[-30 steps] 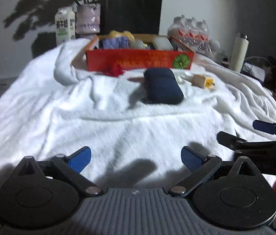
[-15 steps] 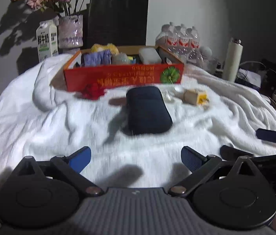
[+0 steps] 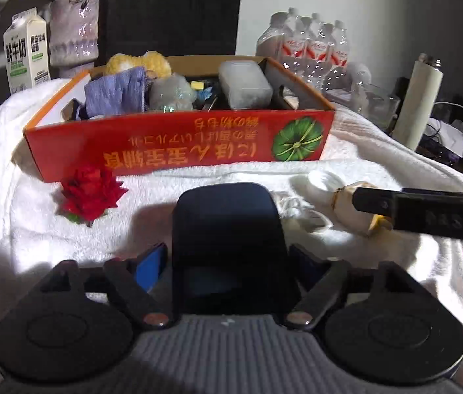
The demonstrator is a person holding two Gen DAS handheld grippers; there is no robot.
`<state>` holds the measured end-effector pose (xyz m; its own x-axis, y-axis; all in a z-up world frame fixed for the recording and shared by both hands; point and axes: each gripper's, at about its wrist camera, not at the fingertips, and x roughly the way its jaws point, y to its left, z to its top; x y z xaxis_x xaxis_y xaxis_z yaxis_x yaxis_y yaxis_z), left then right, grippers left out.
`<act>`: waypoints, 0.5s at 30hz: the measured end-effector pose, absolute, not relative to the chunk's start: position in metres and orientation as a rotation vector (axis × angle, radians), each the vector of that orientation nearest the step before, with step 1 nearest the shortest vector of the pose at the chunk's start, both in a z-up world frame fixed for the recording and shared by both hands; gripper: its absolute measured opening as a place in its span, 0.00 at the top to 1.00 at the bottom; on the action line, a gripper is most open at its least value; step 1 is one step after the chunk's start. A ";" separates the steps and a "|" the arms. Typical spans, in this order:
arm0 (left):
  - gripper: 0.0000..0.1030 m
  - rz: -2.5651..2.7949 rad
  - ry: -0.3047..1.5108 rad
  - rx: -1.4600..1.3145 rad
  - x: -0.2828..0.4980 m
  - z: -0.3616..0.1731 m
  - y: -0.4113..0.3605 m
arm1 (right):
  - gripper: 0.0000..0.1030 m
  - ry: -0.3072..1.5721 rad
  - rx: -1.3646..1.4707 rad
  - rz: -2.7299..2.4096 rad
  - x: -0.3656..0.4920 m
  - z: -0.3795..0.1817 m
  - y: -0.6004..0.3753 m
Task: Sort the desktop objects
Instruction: 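Grasp the navy zip case with the left tool while the right grasps the white plug adapter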
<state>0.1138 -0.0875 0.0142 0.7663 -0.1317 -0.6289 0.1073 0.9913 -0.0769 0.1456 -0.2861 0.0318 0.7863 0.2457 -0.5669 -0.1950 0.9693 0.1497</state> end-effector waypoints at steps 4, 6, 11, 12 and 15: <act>0.35 -0.131 0.675 -0.061 0.109 0.017 -0.083 | 0.62 0.678 0.127 0.279 0.162 0.016 -0.282; 0.37 -0.115 0.677 -0.088 0.101 0.024 -0.077 | 0.62 0.666 0.101 0.265 0.156 0.016 -0.277; 0.38 -0.100 0.627 -0.143 0.061 0.047 -0.061 | 0.63 0.614 0.104 0.248 0.118 0.034 -0.280; 0.38 -0.097 0.622 -0.146 0.051 0.051 -0.058 | 0.63 0.596 0.110 0.258 0.105 0.039 -0.282; 0.38 -0.089 0.613 -0.159 0.020 0.059 -0.049 | 0.63 0.561 0.135 0.293 0.065 0.047 -0.278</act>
<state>0.0203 -0.0489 0.0585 0.8147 -0.1305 -0.5649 0.0361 0.9839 -0.1752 0.0648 -0.2781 0.0475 0.8064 0.3097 -0.5038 -0.2367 0.9497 0.2049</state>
